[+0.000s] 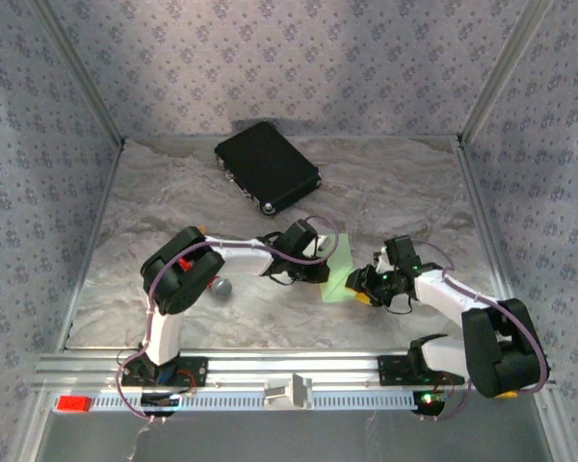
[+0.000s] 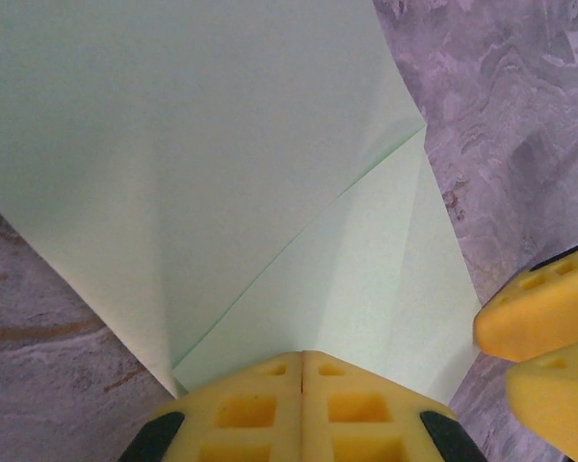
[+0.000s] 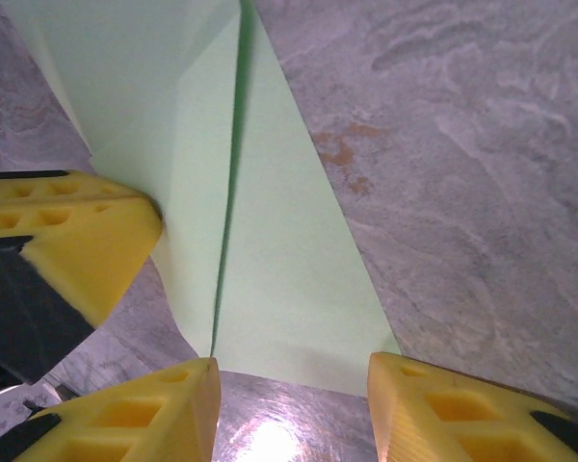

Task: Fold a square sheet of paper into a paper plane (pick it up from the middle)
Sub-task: Fold the triangle a second time at the center of the table, then turn over the paper at the center of the table.

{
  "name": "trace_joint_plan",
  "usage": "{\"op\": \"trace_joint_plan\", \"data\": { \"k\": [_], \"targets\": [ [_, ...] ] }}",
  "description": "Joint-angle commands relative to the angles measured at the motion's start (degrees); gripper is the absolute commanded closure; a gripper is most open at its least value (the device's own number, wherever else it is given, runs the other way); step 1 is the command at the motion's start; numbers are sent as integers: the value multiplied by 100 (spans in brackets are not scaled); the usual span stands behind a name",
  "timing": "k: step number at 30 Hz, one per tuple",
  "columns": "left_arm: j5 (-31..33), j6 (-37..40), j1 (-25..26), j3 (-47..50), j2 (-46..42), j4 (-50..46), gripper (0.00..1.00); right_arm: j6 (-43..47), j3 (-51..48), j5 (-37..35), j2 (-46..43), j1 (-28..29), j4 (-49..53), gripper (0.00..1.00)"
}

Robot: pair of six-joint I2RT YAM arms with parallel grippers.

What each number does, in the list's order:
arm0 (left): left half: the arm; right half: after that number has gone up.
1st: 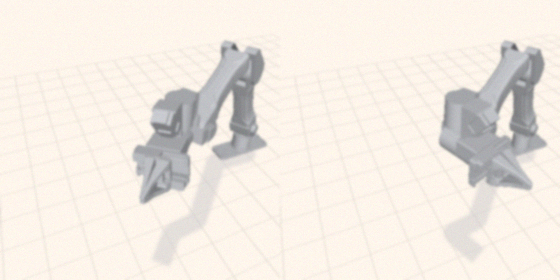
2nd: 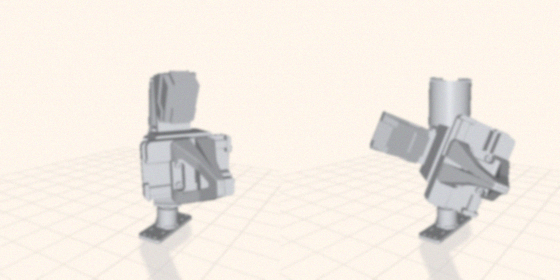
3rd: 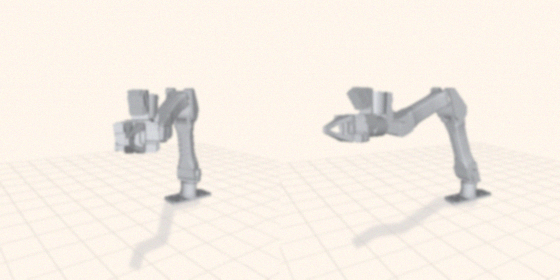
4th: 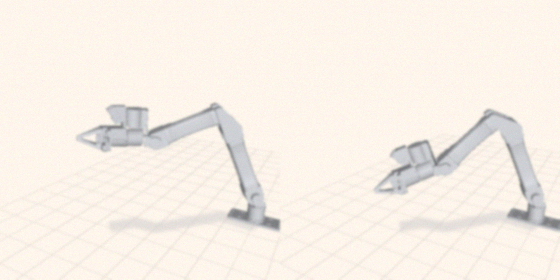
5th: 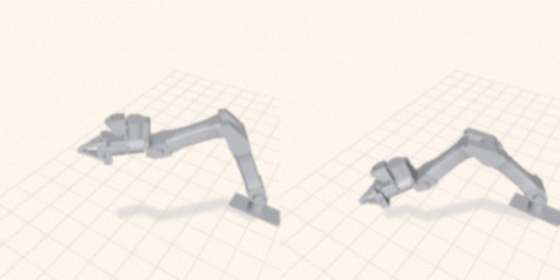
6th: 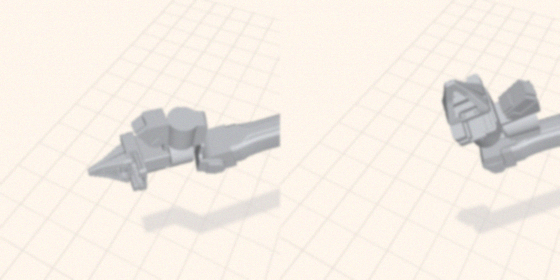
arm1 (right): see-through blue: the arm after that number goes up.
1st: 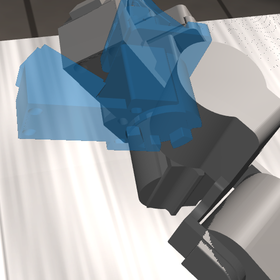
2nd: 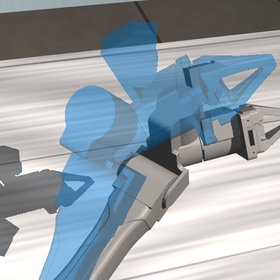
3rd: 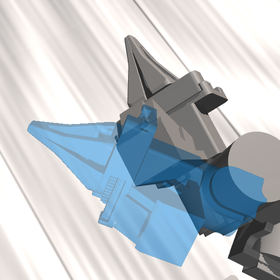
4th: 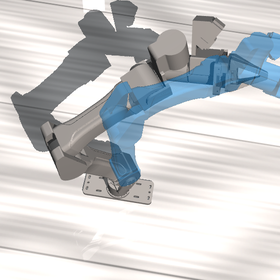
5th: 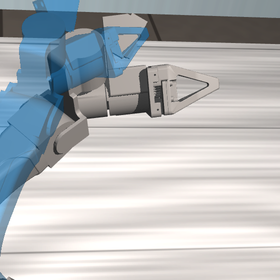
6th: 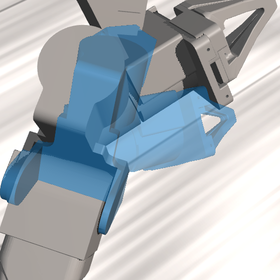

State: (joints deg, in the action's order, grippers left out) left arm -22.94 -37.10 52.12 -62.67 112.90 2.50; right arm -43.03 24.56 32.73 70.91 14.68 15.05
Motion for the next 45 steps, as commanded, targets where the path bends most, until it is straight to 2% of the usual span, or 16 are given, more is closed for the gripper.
{"op": "trace_joint_plan", "data": {
  "k": [1,17,22,27,34,45],
  "targets": [
    [22,46,29,190,118,-510,99,13,82,7,164,36,-91,54],
    [94,45,27,168,50,-606,100,64,551,405,641,53,-874,48],
    [122,46,27,149,21,-659,100,223,656,428,805,-134,-913,48],
    [114,50,26,133,-3,-655,100,215,656,748,1063,-292,-1217,49],
    [115,-22,27,159,-46,-584,100,130,557,841,1234,-396,-1589,51],
    [123,-56,32,171,-103,-496,100,136,314,972,1424,-587,-2029,62]
  ]
}}
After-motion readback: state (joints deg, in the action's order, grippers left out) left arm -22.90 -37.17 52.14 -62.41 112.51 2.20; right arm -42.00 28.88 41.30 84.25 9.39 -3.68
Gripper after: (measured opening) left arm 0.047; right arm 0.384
